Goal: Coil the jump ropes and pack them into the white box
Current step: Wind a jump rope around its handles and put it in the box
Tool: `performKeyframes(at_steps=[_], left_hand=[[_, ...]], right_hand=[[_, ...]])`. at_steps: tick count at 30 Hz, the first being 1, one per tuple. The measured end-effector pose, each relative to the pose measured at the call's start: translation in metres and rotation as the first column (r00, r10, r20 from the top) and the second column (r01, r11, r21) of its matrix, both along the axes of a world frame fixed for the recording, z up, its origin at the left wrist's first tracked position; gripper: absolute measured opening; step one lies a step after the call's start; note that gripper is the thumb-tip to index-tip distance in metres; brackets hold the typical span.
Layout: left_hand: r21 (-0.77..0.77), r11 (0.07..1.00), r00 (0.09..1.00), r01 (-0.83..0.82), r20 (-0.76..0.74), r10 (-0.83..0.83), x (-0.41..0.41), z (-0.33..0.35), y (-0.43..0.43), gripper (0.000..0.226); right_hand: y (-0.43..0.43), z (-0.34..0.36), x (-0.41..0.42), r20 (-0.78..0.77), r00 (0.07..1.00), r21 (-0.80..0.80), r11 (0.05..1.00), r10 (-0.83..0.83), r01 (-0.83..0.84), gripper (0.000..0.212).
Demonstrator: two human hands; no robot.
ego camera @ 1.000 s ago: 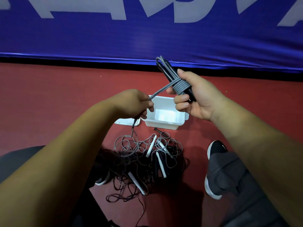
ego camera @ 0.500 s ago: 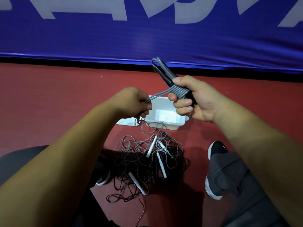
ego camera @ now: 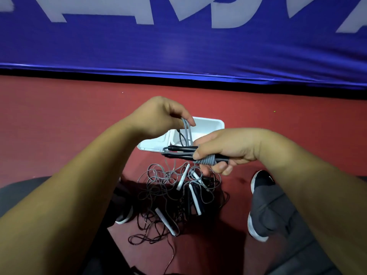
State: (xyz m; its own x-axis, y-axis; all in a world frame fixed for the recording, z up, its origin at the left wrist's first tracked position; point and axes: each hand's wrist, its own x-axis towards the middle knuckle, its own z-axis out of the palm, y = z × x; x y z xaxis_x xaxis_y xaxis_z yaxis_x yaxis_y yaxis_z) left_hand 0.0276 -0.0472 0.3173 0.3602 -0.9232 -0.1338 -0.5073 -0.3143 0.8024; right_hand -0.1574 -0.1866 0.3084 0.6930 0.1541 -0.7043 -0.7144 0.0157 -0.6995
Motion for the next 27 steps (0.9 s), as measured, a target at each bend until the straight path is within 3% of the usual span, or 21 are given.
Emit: performKeyframes(at_steps=[6, 12, 15, 17, 21, 24, 27], left_hand=[[-0.065, 0.997, 0.993, 0.052, 0.105, -0.045, 0.000, 0.008, 0.001, 0.019], [0.020, 0.987, 0.957, 0.159, 0.242, -0.159, -0.004, 0.008, 0.002, 0.028], [0.148, 0.977, 0.944, 0.151, 0.273, -0.187, -0.009, 0.011, 0.001, 0.038], [0.215, 0.970, 0.965, 0.111, 0.211, -0.157, -0.010, 0.011, 0.001, 0.046], [0.336, 0.942, 0.945, -0.020, 0.314, -0.092, -0.010, 0.001, -0.002, 0.018], [0.370, 0.923, 0.991, -0.109, 0.107, 0.074, -0.020, -0.009, -0.002, 0.027], [0.269, 0.943, 0.949, -0.194, -0.192, 0.250, -0.026, -0.009, -0.003, 0.026]], right_hand=[[-0.010, -0.012, 0.008, 0.019, 0.994, -0.214, 0.971, -0.107, 0.109, 0.009], [-0.019, -0.020, 0.012, 0.058, 0.966, -0.374, 0.892, -0.253, 0.256, 0.016], [-0.021, -0.021, 0.014, 0.128, 0.941, -0.386, 0.858, -0.314, 0.339, 0.015], [-0.022, -0.021, 0.016, 0.190, 0.912, -0.378, 0.830, -0.364, 0.411, 0.013], [-0.023, -0.025, 0.018, 0.240, 0.870, -0.314, 0.814, -0.430, 0.489, 0.024], [-0.018, -0.025, 0.020, 0.267, 0.799, -0.145, 0.798, -0.538, 0.585, 0.030], [-0.015, -0.019, 0.023, 0.308, 0.708, -0.033, 0.736, -0.636, 0.676, 0.030]])
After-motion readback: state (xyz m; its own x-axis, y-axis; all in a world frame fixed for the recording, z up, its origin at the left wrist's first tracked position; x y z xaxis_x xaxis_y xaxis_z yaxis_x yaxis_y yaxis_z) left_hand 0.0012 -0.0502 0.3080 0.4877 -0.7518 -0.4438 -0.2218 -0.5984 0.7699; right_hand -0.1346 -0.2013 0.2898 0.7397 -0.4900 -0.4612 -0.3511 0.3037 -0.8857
